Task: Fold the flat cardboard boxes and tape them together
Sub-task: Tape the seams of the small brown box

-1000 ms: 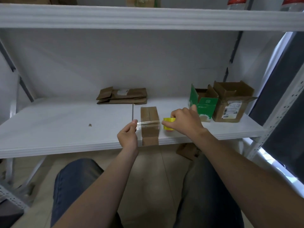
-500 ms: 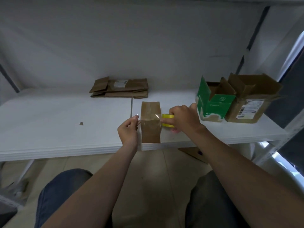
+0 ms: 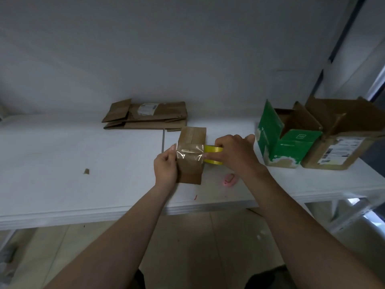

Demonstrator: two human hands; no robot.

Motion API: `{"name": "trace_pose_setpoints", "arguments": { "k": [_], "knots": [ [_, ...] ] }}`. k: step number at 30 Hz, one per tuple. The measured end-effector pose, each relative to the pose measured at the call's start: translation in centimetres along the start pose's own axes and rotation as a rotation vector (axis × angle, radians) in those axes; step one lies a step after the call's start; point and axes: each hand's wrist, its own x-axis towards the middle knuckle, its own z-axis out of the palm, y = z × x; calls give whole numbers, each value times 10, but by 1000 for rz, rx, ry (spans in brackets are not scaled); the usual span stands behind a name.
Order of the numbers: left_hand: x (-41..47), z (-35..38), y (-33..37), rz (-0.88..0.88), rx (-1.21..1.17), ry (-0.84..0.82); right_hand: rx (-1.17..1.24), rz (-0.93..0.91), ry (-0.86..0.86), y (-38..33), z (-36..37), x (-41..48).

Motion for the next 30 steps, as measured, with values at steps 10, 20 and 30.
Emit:
{"name": "trace_pose_setpoints", "arguments": {
  "k": [10, 20, 30],
  "knots": [
    [35, 5, -4, -234, 78, -32, 54, 11, 29, 6, 12, 16],
    [26, -6, 16, 91, 301, -107, 158, 21, -15, 7, 11, 17],
    [0, -26, 37, -23, 308, -62, 272, -48, -60, -6, 8, 9]
  ]
}}
